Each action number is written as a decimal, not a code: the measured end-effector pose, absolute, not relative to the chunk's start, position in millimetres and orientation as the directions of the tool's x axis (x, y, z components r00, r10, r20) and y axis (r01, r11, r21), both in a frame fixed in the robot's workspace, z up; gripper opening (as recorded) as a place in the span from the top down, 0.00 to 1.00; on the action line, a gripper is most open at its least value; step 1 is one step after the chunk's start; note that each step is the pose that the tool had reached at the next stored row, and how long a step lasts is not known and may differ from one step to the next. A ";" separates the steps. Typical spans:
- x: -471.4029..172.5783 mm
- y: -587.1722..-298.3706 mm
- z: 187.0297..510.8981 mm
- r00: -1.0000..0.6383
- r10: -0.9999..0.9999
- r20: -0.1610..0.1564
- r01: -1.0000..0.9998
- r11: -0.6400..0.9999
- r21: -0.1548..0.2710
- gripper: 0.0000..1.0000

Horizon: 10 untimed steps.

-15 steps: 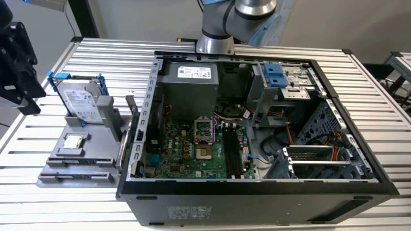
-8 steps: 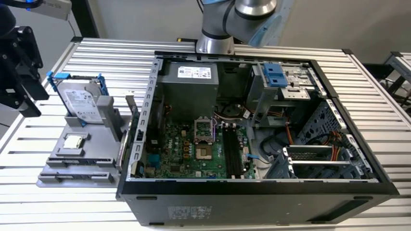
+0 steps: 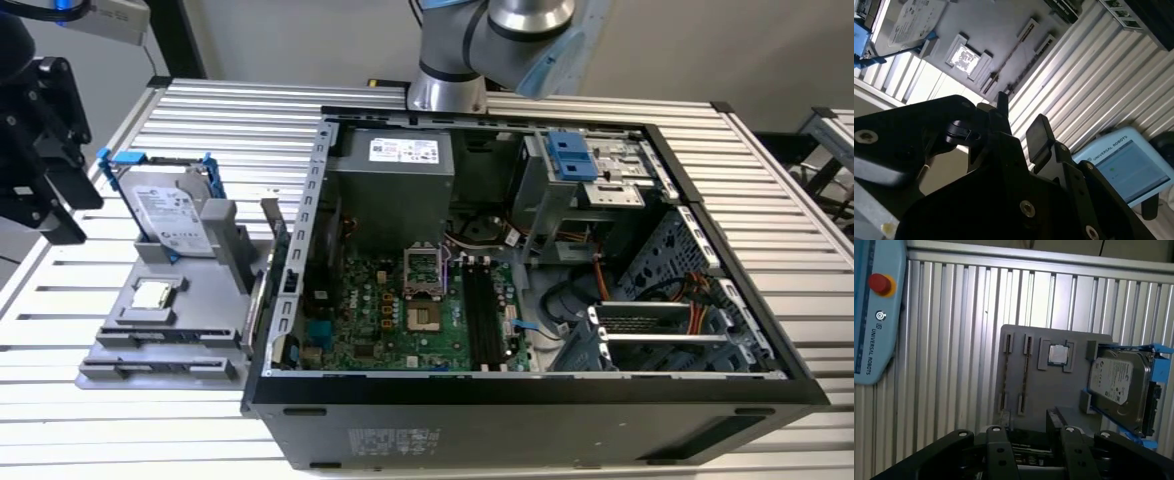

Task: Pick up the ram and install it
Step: 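Pick up the ram and move it above insertion slot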

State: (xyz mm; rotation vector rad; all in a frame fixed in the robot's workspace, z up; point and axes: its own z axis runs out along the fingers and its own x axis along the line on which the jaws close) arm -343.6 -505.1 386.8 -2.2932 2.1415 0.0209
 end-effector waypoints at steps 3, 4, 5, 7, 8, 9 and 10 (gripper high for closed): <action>-343.5 -505.1 384.0 0.062 -0.998 -0.012 -0.998 -0.062 0.006 0.00; -343.5 -505.1 383.3 0.060 -0.998 -0.012 -0.998 -0.060 0.006 0.00; -343.5 -505.1 382.8 0.059 -0.998 -0.012 -0.998 -0.059 0.006 0.00; -343.5 -505.1 382.7 0.059 -0.998 -0.012 -0.998 -0.059 0.006 0.00; -343.5 -505.1 382.6 0.059 -0.998 -0.012 -0.998 -0.059 0.006 0.00; -343.5 -505.1 382.5 0.059 -0.998 -0.012 -0.998 -0.059 0.006 0.00; -343.5 -505.1 382.5 0.059 -0.998 -0.012 -0.998 -0.059 0.006 0.00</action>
